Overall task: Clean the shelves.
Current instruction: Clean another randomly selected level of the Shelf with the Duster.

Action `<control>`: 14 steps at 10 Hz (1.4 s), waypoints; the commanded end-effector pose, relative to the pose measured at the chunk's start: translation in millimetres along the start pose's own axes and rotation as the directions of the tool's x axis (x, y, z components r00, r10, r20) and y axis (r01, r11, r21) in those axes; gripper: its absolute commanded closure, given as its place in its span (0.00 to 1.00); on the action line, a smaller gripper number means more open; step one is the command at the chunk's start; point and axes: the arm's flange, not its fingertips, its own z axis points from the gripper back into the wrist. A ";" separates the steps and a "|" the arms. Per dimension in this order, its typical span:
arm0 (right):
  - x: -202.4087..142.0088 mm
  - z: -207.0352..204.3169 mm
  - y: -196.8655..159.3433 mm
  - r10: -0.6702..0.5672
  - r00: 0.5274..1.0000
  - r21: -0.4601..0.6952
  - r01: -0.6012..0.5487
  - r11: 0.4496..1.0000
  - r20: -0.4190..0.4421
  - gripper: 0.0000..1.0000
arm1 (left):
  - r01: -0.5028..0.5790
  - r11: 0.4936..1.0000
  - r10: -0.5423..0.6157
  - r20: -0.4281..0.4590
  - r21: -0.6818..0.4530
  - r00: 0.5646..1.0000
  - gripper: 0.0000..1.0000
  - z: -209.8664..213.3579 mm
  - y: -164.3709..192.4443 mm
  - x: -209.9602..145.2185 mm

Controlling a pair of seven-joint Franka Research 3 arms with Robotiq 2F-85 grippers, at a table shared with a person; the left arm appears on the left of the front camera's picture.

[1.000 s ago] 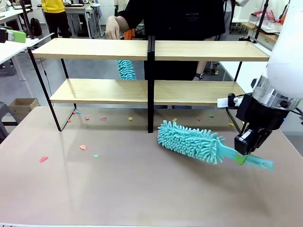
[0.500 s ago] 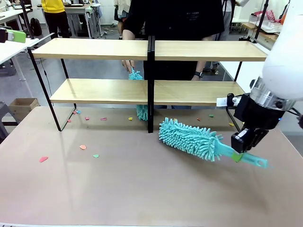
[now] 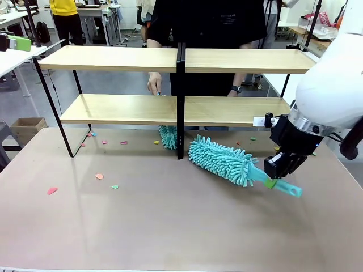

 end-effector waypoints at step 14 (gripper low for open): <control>-127.4 59.3 -27.3 0.214 0.968 0.117 -0.199 0.973 -0.132 0.88 | -0.004 1.000 0.004 0.005 -0.006 1.000 0.00 -1.9 1.4 -0.9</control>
